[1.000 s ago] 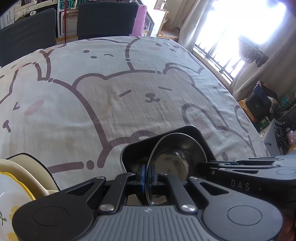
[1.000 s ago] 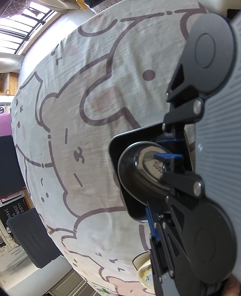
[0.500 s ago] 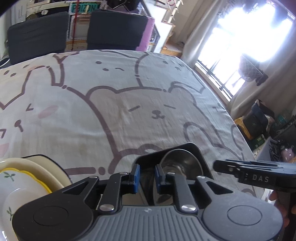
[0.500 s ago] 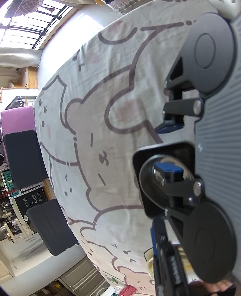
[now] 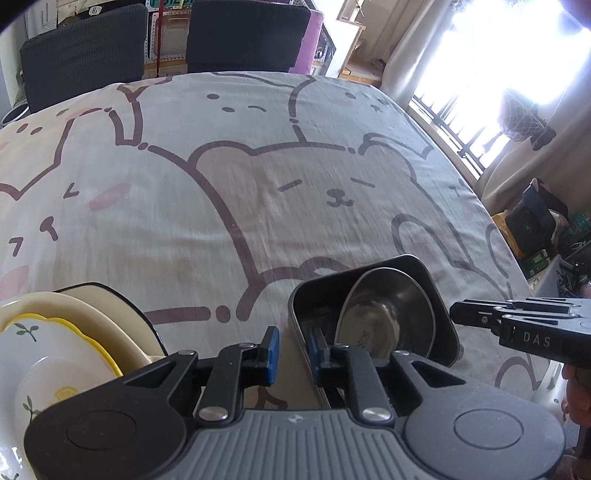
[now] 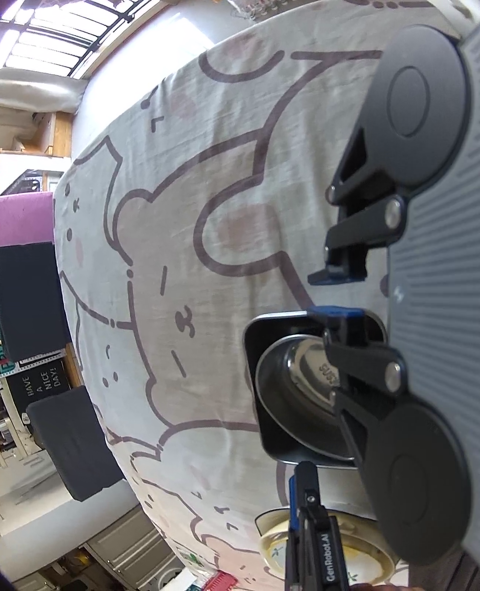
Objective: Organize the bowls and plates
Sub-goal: 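Close both grippers on the rim of the steel tray holding the bowl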
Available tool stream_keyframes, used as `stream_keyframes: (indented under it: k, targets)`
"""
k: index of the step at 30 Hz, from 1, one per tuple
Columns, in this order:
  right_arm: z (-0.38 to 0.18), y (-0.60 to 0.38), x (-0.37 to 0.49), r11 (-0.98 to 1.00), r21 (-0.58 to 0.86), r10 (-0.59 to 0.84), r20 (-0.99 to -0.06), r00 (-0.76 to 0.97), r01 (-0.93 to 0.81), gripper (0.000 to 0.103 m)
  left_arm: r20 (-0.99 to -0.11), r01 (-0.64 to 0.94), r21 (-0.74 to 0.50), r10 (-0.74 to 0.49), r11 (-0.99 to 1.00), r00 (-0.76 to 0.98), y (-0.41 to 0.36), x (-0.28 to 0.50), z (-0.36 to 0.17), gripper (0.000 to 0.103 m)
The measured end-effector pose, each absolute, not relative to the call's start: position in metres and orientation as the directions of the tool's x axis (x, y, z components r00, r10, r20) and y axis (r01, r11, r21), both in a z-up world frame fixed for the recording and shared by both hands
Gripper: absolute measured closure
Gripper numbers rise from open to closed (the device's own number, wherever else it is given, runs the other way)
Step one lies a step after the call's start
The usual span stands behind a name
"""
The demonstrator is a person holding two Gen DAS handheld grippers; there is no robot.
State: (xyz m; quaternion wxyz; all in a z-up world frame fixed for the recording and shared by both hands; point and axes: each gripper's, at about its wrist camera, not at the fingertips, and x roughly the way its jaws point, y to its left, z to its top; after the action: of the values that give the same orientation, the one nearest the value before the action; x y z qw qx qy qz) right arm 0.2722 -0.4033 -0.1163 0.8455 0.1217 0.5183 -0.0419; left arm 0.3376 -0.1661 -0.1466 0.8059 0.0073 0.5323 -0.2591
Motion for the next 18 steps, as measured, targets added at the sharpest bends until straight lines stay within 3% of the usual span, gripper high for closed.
stream_keyframes:
  k: [18]
  targets:
    - [-0.1225, -0.4019, 0.2807, 0.963, 0.192, 0.095, -0.898, 0.431, 0.188, 0.089, -0.867, 0.44, -0.252, -0.403, 0.862, 0.292, -0.1704, 0.3389, -0.1511, 0.081]
